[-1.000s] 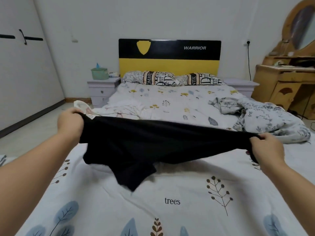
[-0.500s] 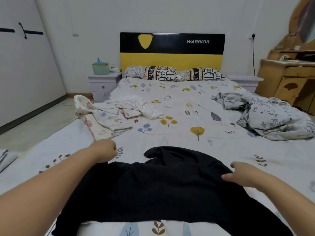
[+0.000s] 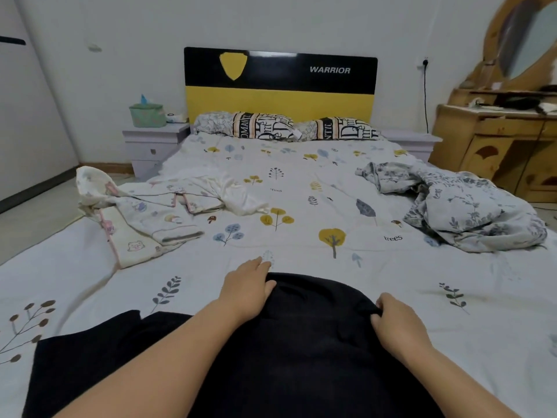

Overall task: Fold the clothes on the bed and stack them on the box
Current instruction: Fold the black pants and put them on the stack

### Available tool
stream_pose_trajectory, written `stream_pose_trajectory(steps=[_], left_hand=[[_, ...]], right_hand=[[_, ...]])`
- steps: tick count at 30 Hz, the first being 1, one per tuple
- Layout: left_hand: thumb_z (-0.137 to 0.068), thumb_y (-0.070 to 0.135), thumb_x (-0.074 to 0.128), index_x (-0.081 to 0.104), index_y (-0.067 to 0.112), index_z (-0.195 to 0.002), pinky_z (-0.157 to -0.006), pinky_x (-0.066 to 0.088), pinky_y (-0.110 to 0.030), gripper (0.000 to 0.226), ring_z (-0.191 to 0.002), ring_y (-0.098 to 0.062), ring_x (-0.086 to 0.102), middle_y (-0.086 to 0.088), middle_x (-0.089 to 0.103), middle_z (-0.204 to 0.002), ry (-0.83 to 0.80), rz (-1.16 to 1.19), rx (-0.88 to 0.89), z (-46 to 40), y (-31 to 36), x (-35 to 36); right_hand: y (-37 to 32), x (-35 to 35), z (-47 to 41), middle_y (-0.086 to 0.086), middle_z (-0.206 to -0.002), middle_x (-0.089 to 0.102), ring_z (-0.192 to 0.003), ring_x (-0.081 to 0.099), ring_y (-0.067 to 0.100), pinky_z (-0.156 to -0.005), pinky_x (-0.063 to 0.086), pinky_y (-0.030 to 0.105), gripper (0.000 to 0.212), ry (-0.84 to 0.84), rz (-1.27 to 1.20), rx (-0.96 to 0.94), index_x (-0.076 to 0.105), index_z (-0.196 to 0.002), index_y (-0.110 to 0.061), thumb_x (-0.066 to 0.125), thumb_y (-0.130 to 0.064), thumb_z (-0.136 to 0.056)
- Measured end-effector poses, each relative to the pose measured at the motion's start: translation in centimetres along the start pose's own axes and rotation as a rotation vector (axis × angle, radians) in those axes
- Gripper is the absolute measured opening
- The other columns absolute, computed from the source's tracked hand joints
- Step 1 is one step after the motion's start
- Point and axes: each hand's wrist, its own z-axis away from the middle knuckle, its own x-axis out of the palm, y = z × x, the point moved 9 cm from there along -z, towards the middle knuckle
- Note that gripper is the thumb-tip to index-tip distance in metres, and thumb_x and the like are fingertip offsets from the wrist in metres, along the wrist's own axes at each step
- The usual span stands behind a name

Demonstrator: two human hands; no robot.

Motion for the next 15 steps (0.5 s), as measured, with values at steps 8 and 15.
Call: stream_pose_trajectory(steps=[8, 15], left_hand=[[-0.077, 0.029, 0.073, 0.006, 0.033, -0.15, -0.118, 0.006, -0.049, 0.099, -0.145, -0.018, -0.008, 0.004, -0.007, -0.159, -0.304, 0.296, 0.302, -1.7, 10.5, 1.4], [-0.076, 0.009, 0.069, 0.055, 0.017, -0.064, -0.053, 0.041, -0.018, 0.02, -0.055, -0.009, 0.05, 0.004, 0.051, -0.059, -0.284, 0.641, 0.26, -1.0, 10.5, -5.7]], right_hand=[[-5.7, -3.7, 1.0, -0.003, -0.06, 0.053, -0.055, 0.043, 0.009, -0.054, 0.035, 0.022, 0.023, -0.08, -0.614, -0.405, 0.049, -0.07, -0.015, 0.059, 0.003, -0.079], [-4.7, -3.4, 2.4, 0.004, -0.079, 0.071, -0.069, 0.067, 0.015, -0.068, 0.052, 0.026, 0.017, -0.399, -0.525, -0.31, 0.065, -0.09, -0.016, 0.074, -0.013, -0.076]])
